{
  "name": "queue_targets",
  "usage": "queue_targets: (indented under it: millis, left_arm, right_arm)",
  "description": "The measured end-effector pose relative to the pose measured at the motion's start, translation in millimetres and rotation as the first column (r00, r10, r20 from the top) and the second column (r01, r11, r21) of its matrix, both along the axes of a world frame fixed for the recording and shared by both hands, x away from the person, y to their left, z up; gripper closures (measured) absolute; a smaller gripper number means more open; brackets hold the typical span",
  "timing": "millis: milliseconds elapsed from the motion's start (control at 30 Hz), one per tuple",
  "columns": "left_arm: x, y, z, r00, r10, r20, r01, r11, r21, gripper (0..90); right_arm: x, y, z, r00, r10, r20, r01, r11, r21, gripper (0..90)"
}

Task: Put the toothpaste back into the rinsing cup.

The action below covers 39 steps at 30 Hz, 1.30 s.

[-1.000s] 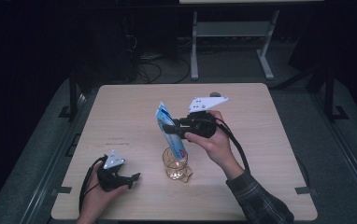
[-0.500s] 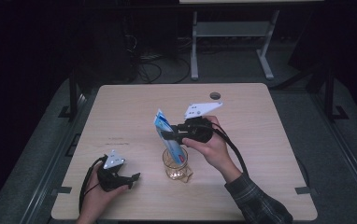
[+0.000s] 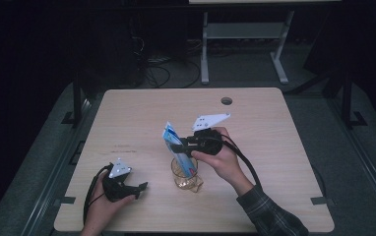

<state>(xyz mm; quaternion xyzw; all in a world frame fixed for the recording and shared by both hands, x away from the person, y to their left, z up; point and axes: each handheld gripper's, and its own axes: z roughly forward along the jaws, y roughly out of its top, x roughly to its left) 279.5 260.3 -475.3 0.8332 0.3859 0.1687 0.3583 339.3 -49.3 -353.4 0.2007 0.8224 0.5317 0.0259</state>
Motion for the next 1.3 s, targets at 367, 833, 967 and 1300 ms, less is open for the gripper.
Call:
queue_targets:
  millis: [367, 833, 967, 1300]
  left_arm:
    - [0.0, 0.0, 0.0, 1.0000, 0.000, 0.000, 0.000, 1.0000, 0.000, 13.8]
    - [-0.1, -0.1, -0.1, 1.0000, 0.001, 0.001, -0.001, 1.0000, 0.000, 13.8]
    - [-0.1, 0.0, -0.1, 1.0000, 0.000, 0.001, 0.000, 1.0000, 0.001, 13.8]
    - [-0.1, -0.1, -0.1, 1.0000, 0.000, 0.001, 0.000, 1.0000, 0.001, 13.8]
  right_arm:
    - [-1.3, 0.6, -11.6, 0.9999, 0.000, -0.014, 0.000, 0.9997, -0.024, 72.6]
    - [-3.5, -1.4, -19.0, 0.9998, 0.004, -0.019, -0.005, 0.9988, -0.049, 72.3]
    - [-4.5, -1.5, -19.9, 0.9999, 0.004, -0.015, -0.005, 0.9987, -0.052, 72.2]
    - [-6.5, -0.2, -22.0, 0.9999, 0.012, -0.010, -0.013, 0.9981, -0.060, 70.8]
